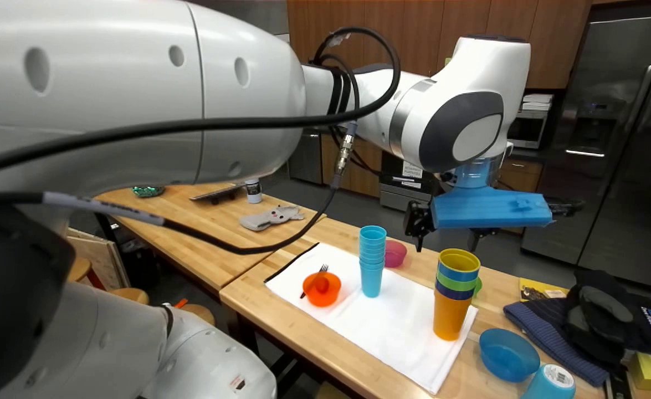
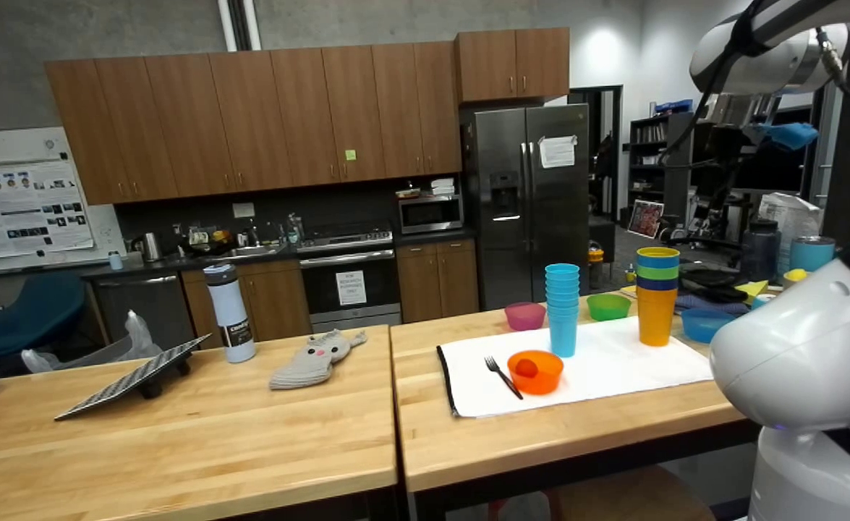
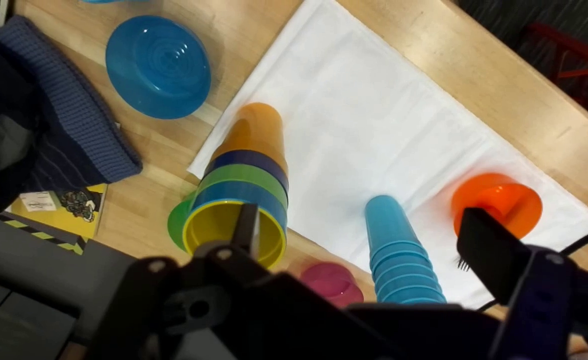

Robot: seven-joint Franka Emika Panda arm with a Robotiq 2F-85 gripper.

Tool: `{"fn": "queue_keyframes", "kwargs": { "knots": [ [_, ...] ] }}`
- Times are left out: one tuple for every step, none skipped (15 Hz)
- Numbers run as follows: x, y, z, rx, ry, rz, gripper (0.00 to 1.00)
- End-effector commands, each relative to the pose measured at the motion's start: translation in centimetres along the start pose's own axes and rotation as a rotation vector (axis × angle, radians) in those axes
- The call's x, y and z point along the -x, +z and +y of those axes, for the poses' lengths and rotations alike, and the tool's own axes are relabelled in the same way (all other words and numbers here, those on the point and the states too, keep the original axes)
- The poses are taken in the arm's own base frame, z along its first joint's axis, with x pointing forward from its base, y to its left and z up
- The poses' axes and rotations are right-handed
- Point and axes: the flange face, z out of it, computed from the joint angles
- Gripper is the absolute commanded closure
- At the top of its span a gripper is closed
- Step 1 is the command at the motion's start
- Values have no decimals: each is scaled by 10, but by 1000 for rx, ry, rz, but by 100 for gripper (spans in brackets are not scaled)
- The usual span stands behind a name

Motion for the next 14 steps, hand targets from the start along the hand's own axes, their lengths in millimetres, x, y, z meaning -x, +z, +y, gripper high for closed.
{"fn": "queue_keyframes", "kwargs": {
  "knots": [
    [0,1,0,-4,1,-3,0],
    [0,1,-1,-4,2,-4,0],
    [1,1,-1,-3,3,-4,0],
    [1,1,-1,-3,4,-4,0],
    [1,1,-1,-3,4,-4,0],
    [1,4,-1,-9,-11,-9,0],
    [-3,9,2,-7,-7,-22,0],
    [-7,13,5,4,-4,-31,0],
    [-14,17,10,6,-11,-34,0],
    [-19,21,15,-29,-34,-45,0],
    [-25,26,18,-28,-30,-74,0],
    [-32,29,22,-24,-38,-94,0],
    [-38,30,27,-24,-46,-113,0],
    [-46,31,31,-25,-51,-129,0]
  ]
}}
